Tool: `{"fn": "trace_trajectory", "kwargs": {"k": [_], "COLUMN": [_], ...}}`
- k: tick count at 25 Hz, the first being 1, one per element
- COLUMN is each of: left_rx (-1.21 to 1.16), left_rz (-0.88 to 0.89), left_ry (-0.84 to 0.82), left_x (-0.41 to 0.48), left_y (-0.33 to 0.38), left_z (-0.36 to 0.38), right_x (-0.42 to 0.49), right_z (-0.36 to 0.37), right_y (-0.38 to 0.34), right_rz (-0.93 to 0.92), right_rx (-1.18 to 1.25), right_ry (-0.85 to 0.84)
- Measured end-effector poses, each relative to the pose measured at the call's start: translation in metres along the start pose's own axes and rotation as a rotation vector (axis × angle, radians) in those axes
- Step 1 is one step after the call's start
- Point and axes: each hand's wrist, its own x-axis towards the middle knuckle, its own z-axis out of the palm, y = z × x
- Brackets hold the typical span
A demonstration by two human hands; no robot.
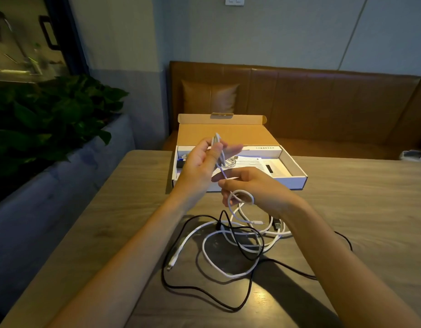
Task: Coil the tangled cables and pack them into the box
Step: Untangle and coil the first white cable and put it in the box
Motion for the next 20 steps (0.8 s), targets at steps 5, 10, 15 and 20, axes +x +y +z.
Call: {"fn": "trace_trajectory", "kwargs": {"k": [5,10,15,20], "left_rx": [0.701,1.019,1.026,0.926], "left_rz": [0.164,0.206,0.232,0.153], "left_ry": [-0.132,-0.181,-0.108,-0.050], "left_x": [-0.003,-0.004,0.001,0.004], "left_y": [-0.008,-0.015,-0.017,-0.012], "left_z": [-0.011,-0.014,-0.027,-0.026], "right_x": [-0.006,-0.009,-0.002,0.000], "right_z": [-0.010,-0.007,-0.013,-0.010], "right_y": [-0.007,-0.009,-0.007,0.004], "right_rz": [0.119,0.226,0.202,-0.119], "right_rx": [-0.052,0.463,0.408,-0.283], "right_ry": [-0.083,-0.158,-0.034,0.198]}}
